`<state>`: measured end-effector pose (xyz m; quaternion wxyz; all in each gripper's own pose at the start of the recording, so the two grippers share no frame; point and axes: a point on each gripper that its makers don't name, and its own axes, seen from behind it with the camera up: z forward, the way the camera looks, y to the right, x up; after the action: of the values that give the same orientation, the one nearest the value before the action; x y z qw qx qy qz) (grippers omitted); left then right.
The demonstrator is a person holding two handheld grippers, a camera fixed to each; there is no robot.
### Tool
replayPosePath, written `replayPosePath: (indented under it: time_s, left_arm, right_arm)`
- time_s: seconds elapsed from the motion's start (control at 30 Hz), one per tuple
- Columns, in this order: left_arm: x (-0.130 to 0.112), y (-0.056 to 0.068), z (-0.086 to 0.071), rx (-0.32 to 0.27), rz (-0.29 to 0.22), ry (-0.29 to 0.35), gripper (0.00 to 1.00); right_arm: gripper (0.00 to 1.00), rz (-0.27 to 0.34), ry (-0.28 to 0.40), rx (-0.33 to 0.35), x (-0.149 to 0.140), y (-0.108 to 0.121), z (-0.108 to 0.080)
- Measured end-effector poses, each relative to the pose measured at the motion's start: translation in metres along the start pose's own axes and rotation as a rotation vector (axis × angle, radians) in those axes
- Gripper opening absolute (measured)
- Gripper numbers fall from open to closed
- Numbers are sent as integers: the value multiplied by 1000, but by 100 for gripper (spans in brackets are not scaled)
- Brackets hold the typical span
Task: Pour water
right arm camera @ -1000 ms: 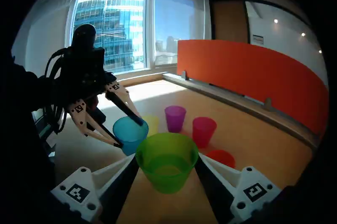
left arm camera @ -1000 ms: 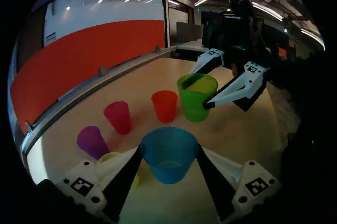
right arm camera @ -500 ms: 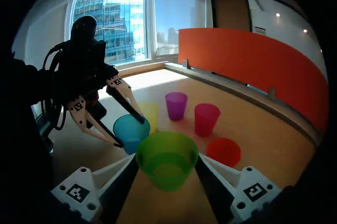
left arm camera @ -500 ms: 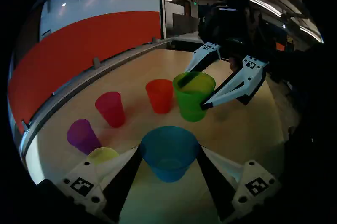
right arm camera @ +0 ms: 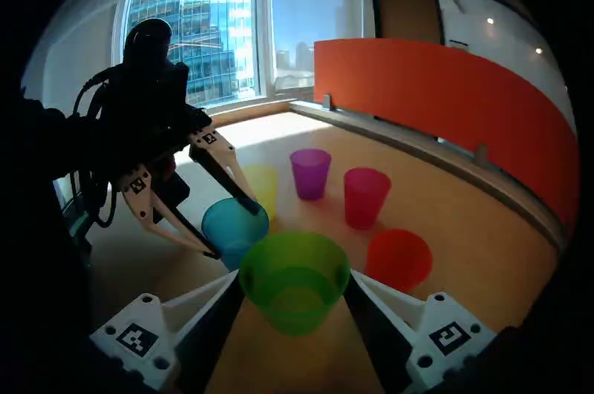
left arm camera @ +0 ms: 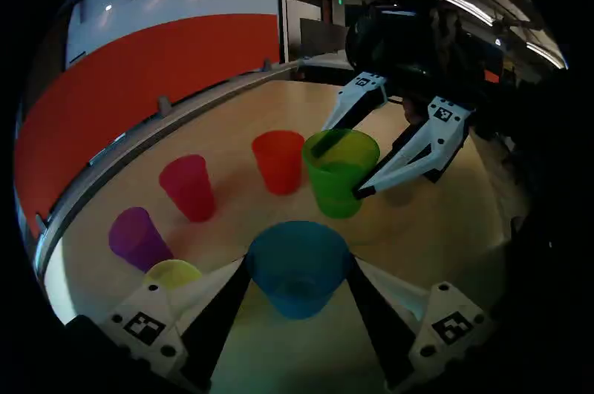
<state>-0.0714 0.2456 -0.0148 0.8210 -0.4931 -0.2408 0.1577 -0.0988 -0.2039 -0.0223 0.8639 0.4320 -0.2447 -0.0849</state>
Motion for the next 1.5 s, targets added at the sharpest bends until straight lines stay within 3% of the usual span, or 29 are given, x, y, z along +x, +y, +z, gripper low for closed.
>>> replayPosePath:
  time_s: [0.67,1.17,1.5]
  left_arm:
    - [-18,-3,3,0,-3,-31,89]
    - [-22,-5,0,24,52,-48,91]
    - [-28,1,-8,43,73,-62,93]
  right_arm:
    - [91,-4,-32,2,-15,-1,9]
    - [91,-9,-55,-1,-25,-4,17]
    - [91,-12,-66,-6,-36,-5,19]
